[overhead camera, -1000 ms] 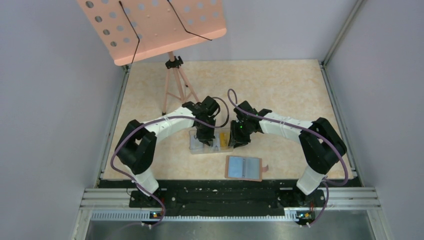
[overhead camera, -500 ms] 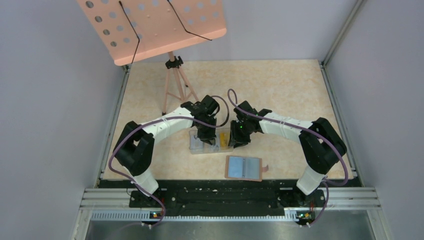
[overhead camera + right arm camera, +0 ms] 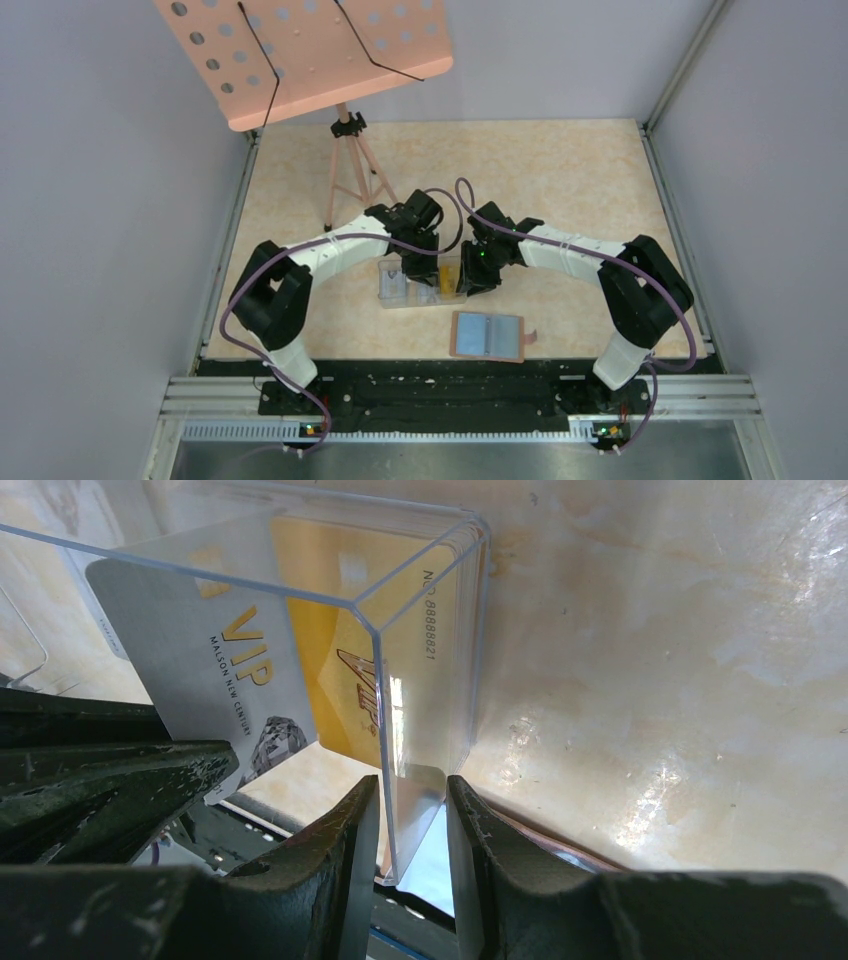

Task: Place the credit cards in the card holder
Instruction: Pick up the credit card from the storage box.

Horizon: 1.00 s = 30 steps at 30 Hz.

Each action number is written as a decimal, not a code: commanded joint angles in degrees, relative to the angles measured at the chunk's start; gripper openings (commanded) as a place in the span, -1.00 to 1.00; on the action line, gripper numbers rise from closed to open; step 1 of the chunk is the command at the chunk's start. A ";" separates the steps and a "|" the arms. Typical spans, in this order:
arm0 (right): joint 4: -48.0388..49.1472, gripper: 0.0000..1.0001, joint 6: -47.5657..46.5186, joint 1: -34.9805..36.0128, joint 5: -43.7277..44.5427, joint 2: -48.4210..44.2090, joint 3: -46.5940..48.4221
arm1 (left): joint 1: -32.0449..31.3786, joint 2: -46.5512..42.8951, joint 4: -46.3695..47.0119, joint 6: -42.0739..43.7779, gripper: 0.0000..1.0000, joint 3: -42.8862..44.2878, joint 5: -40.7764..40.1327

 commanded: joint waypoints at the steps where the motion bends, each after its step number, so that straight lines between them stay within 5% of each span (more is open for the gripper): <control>1: 0.65 -0.38 -0.49 0.88 -2.07 -2.23 -0.50 | -0.25 0.82 0.00 0.13 -0.66 -0.36 -1.02; 5: 0.64 -0.38 -0.55 0.89 -2.12 -2.31 -0.26 | -0.20 1.32 -0.22 0.26 -1.00 -0.57 -0.91; 12: -0.04 -0.36 -0.71 0.86 -1.19 -4.23 0.34 | -0.20 -2.76 -1.93 0.19 -1.00 0.27 -2.69; 22: -2.92 0.26 0.50 0.81 1.18 -14.19 2.01 | -0.38 -16.80 -4.56 -0.27 -1.00 2.48 -4.09; 30: -4.17 0.47 0.92 -1.48 -4.63 -29.08 -3.97 | -0.38 -31.03 9.44 -2.76 -1.00 -11.55 12.62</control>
